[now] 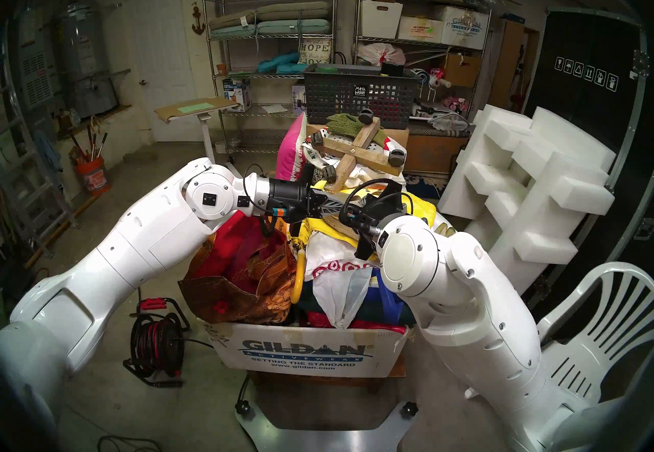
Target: Unbuckle a shoe
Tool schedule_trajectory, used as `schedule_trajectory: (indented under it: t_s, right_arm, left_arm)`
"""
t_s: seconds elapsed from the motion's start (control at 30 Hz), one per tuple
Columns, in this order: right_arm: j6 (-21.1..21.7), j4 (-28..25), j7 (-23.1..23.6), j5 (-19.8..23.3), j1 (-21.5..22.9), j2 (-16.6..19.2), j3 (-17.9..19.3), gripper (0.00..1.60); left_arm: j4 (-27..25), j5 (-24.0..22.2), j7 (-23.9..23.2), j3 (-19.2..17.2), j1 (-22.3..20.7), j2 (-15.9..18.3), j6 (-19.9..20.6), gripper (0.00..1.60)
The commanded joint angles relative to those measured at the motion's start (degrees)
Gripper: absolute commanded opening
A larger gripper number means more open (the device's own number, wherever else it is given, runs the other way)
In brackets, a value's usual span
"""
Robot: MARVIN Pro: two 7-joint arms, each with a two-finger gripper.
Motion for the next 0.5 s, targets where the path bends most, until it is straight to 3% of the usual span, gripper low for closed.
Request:
schedule_trajectory:
  t_s: [0.0,0.47]
  right_arm:
    - [0.1,-0.3,-0.1,-0.5,0.5,0.3,0.5,0.72]
    - [-0.4,1.1,-0.3,-0.9,0.8,-0.1,0.2,0.72]
  left_arm:
    - [-1.2,-0.2,0.8,-1.0,-0.5,0.2,0.2,0.00]
    - [-1.8,-0.4,0.8,-0.9,-0.6,0.5,0.1,0.00]
